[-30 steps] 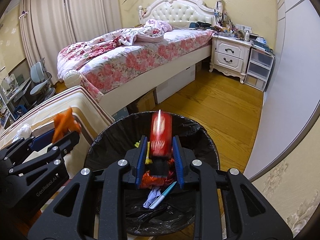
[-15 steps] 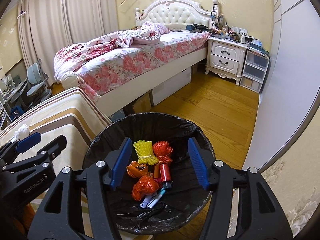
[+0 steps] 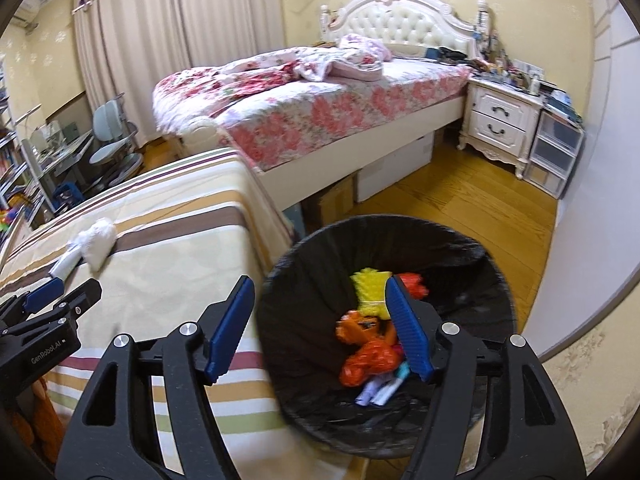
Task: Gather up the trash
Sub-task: 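Move both grippers back toward the tube and tissue on the bed, then grasp the white tissue with the right gripper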
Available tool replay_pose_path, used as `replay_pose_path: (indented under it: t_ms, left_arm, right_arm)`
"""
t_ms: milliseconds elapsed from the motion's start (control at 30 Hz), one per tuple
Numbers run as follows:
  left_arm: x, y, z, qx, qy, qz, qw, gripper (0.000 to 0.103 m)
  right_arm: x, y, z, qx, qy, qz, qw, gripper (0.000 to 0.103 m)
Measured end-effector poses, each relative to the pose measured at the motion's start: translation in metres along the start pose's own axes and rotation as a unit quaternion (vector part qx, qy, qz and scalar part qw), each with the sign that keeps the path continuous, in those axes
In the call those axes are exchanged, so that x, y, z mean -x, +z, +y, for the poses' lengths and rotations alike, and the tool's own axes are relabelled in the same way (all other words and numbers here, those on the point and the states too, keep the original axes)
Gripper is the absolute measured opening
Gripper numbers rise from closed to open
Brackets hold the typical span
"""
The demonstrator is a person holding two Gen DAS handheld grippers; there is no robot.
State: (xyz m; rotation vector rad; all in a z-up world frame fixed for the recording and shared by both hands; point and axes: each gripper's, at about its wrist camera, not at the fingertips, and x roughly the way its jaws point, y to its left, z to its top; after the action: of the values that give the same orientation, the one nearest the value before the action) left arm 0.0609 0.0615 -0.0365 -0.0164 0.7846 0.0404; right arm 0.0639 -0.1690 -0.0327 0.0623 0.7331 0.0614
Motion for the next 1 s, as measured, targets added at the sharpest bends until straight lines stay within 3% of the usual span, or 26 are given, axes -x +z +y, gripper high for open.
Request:
replay_pose_path:
  t_ms: [533,1000]
  left_arm:
    - [0.021,-0.023,0.121,0.076,0.087,0.005,0.9933,0.075]
    - [0.023,-0.031,0.194,0.133,0.125,0.012,0.9832,0.075]
  right_arm:
    - [-0.027,0.006,0.149,0.101,0.103,0.044,0.989,0.070]
    - [-0.061,0.012,0.224,0.136,0.105,0.064,0.983,0.070]
